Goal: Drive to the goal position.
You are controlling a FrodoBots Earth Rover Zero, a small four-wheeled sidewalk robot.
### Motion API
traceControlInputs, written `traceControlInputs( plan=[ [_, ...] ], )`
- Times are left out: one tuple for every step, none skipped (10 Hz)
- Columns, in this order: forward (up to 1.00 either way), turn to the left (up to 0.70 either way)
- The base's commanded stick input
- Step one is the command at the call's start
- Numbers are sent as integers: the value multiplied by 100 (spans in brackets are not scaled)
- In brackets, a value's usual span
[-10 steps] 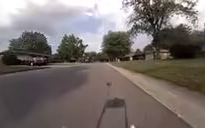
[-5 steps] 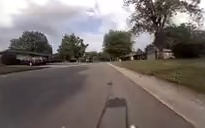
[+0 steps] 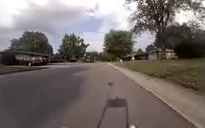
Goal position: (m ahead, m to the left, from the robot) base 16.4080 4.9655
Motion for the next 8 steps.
traceControlInputs(
  plan=[
    [100, -33],
    [100, -40],
    [100, -40],
    [100, -40],
    [100, -40],
    [100, -12],
    [100, 0],
    [100, 0]
  ],
)
